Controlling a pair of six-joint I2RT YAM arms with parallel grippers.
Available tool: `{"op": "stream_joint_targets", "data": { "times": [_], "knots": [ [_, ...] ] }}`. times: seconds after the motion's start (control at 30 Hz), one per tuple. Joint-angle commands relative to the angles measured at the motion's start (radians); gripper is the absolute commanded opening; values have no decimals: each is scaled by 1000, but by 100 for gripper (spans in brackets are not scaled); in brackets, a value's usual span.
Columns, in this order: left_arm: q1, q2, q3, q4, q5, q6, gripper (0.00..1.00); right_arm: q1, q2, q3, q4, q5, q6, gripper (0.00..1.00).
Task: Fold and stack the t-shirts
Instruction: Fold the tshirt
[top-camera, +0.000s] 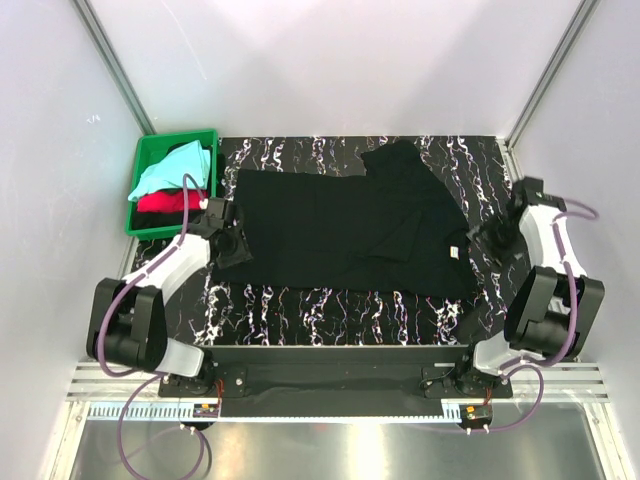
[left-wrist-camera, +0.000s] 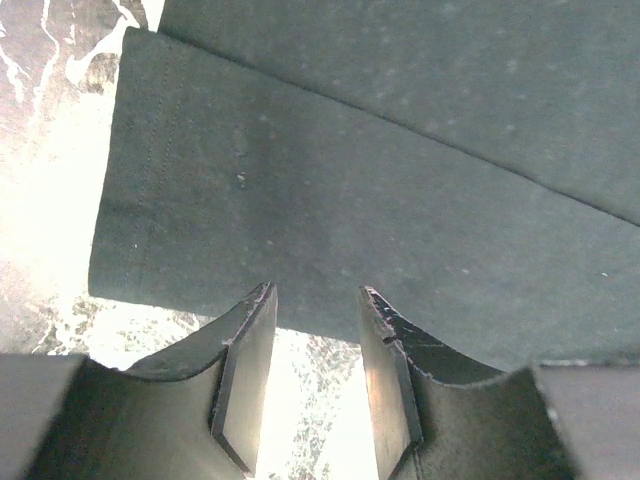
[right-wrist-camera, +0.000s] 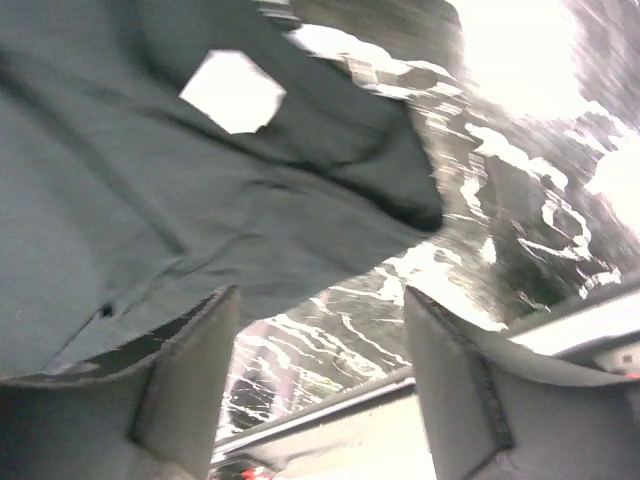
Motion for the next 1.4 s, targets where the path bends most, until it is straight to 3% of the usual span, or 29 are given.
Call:
{"op": "stream_joint_targets", "data": {
  "times": [0.0, 0.1, 0.4, 0.6, 0.8, 1.17, 1.37],
  "knots": [
    [30, 54, 10, 34, 48, 12, 42, -70, 20, -90, 47, -30, 71, 70],
    [48, 89, 15, 40, 59, 24, 42, -96, 64, -95, 63, -12, 78, 61],
    [61, 137, 3, 47, 54, 37, 41, -114, 182, -130, 133, 9, 35, 60],
    [65, 154, 6, 47, 45, 32, 41, -116, 188, -178, 164, 25, 48, 52],
    [84, 195, 15, 50, 23, 21, 41, -134, 250, -181, 173, 112, 79, 30],
    [118, 246, 20, 47, 3, 40, 40, -174, 256, -170, 119, 402, 30, 36],
    [116, 133, -2, 17, 55, 35, 45, -174, 221, -78, 69, 396, -71, 54]
  ]
}}
